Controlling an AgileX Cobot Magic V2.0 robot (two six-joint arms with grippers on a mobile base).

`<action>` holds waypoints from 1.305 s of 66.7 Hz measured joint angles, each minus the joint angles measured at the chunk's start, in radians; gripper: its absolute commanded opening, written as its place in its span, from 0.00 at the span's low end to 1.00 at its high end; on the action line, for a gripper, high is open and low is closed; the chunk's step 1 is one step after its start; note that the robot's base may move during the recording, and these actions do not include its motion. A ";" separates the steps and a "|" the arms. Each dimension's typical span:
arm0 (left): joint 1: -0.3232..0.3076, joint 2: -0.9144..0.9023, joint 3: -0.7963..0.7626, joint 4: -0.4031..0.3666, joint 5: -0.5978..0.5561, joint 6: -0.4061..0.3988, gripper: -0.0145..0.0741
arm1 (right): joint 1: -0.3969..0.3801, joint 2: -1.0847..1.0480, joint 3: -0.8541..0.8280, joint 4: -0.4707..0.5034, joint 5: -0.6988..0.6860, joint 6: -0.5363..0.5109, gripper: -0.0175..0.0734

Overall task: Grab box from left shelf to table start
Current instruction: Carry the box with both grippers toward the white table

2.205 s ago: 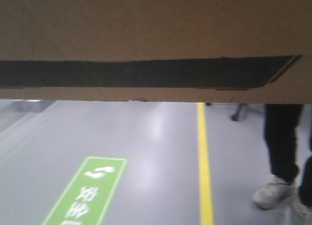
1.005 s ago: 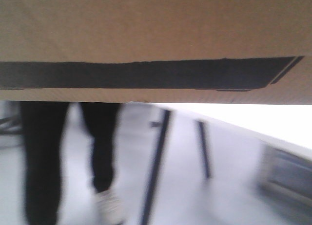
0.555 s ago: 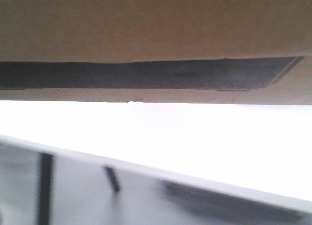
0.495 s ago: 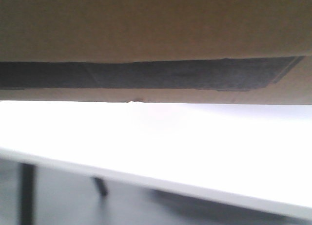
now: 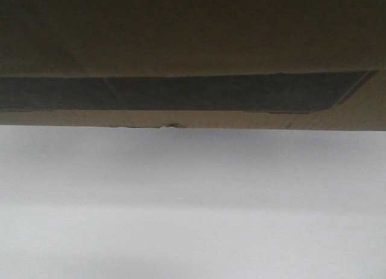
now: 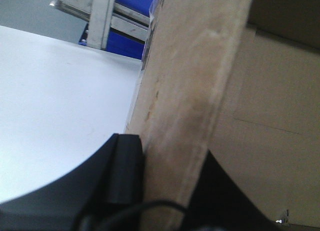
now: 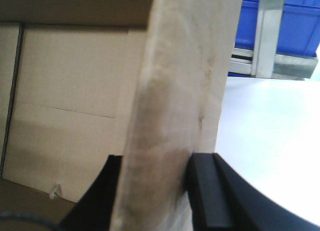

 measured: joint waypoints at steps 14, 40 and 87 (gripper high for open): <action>0.000 0.000 0.000 0.000 0.000 0.000 0.06 | 0.000 0.000 0.000 0.000 0.000 0.000 0.26; 0.000 0.000 0.000 0.000 0.000 0.000 0.06 | 0.000 0.000 0.000 0.000 0.000 0.000 0.26; 0.000 0.000 0.000 0.000 -0.004 0.000 0.06 | 0.000 0.002 0.000 0.000 0.006 0.000 0.26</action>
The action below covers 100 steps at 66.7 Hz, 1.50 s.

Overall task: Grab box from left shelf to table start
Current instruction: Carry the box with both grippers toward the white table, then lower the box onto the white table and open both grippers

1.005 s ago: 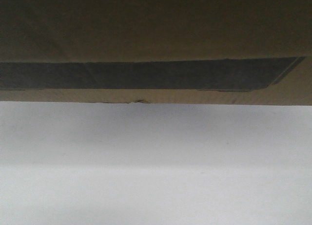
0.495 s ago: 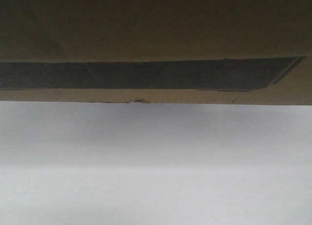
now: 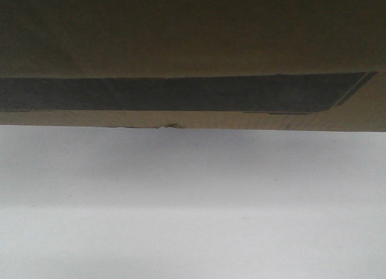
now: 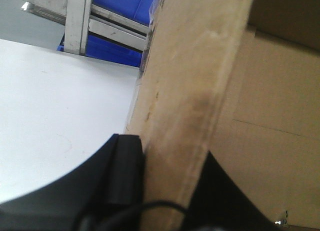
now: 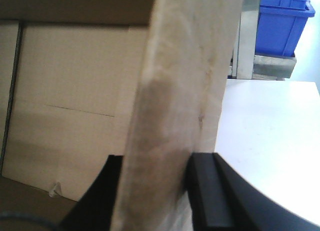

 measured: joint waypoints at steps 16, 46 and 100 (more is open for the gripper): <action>0.000 0.082 -0.056 0.037 0.025 0.000 0.06 | 0.000 0.155 -0.089 0.000 0.070 0.000 0.26; 0.000 0.608 -0.308 0.079 0.195 0.004 0.06 | 0.000 0.690 -0.374 -0.059 0.264 0.004 0.26; 0.045 0.943 -0.320 -0.006 0.139 0.092 0.69 | -0.003 0.967 -0.374 -0.078 0.182 -0.070 0.74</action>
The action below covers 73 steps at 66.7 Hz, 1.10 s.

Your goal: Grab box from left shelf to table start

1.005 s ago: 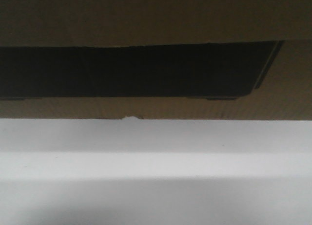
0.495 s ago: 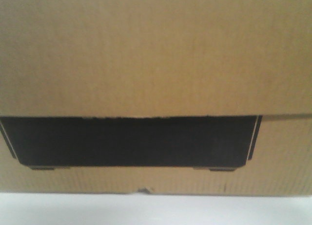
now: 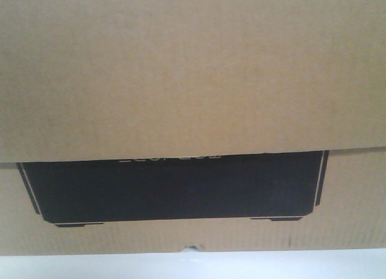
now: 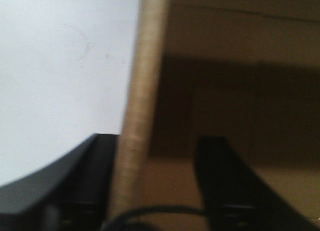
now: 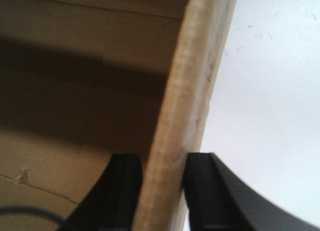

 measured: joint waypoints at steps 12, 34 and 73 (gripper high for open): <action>0.000 0.000 -0.002 -0.007 -0.004 0.006 0.74 | 0.000 0.000 -0.007 0.012 -0.014 -0.012 0.88; 0.000 -0.031 -0.027 -0.004 0.018 0.008 0.74 | 0.000 0.000 -0.106 -0.015 0.044 -0.014 0.88; 0.000 -0.434 -0.030 0.036 0.059 0.086 0.27 | 0.000 -0.303 -0.134 -0.024 0.072 -0.014 0.25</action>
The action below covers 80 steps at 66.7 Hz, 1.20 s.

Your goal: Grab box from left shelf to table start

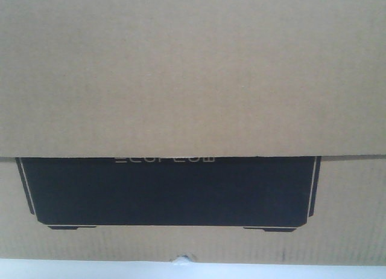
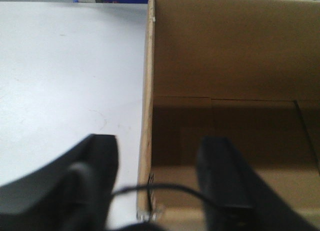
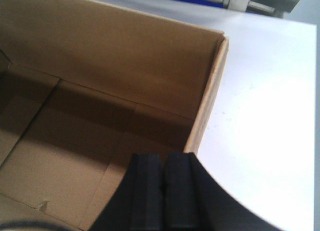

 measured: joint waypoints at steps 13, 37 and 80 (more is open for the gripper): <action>0.000 -0.213 0.184 0.035 -0.014 0.005 0.06 | 0.000 -0.230 0.251 -0.019 -0.123 0.000 0.25; 0.001 -0.609 0.547 0.077 -0.166 0.006 0.06 | 0.000 -0.694 0.774 -0.026 -0.411 0.000 0.25; 0.001 -0.758 0.779 0.082 -0.270 0.006 0.06 | 0.000 -0.869 0.967 -0.026 -0.531 0.000 0.25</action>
